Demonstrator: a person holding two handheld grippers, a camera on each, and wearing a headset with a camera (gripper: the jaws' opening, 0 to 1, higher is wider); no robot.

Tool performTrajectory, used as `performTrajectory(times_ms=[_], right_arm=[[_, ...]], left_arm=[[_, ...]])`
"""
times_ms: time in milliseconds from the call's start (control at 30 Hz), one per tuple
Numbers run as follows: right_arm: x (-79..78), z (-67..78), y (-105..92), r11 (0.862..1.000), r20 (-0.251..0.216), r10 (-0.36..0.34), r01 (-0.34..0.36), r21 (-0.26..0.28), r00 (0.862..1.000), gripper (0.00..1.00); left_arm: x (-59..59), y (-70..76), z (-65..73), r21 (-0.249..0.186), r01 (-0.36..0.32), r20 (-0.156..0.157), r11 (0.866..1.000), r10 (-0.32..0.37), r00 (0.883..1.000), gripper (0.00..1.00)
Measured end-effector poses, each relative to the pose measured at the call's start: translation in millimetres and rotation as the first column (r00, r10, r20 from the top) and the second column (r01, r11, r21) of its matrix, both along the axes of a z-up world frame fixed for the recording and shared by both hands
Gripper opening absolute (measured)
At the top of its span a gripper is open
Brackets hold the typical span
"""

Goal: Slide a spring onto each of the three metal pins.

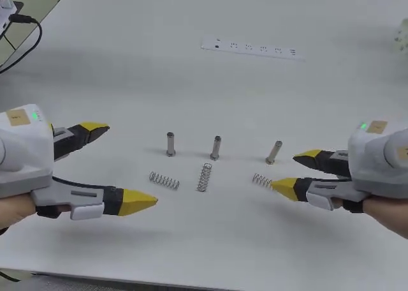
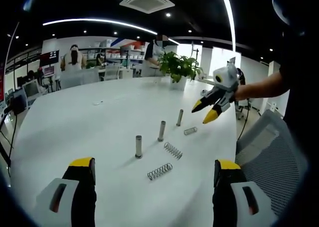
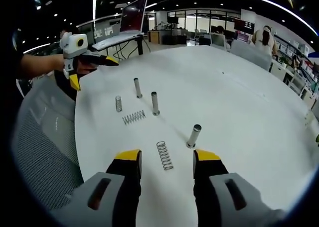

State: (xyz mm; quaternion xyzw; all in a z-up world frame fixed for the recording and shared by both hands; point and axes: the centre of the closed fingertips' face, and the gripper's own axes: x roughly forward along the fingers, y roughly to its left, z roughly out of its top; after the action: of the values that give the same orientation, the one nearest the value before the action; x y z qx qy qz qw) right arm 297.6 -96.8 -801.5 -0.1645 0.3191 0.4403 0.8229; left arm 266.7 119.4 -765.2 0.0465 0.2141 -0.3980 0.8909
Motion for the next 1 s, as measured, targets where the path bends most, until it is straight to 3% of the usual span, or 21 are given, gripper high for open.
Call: performTrajectory(times_ms=[367,633,800,1000], right_arm=[[-2.6,-18.4,3.2,0.995,-0.017,0.066,-0.067,-0.067,0.998,0.31],[-2.7,-34.4,6.7,0.985,-0.049,0.112,-0.118,-0.128,0.992,0.27],[-4.3,-41.6,8.7,0.967,-0.046,0.152,-0.158,-0.199,0.987,0.23],[-4.4,-47.0,8.3,0.96,-0.065,0.159,-0.17,-0.223,0.985,0.2]], left_arm=[[-1.6,0.4,-0.2,-0.003,0.0,0.0,1.0,0.0,1.0,0.97],[-4.0,1.3,-0.7,-0.004,-0.001,-0.003,1.0,0.001,1.0,0.96],[-4.8,3.4,-2.2,-0.005,-0.005,-0.006,1.0,0.005,1.0,0.96],[-5.5,4.9,-3.5,-0.008,-0.009,-0.009,1.0,0.009,1.0,0.96]])
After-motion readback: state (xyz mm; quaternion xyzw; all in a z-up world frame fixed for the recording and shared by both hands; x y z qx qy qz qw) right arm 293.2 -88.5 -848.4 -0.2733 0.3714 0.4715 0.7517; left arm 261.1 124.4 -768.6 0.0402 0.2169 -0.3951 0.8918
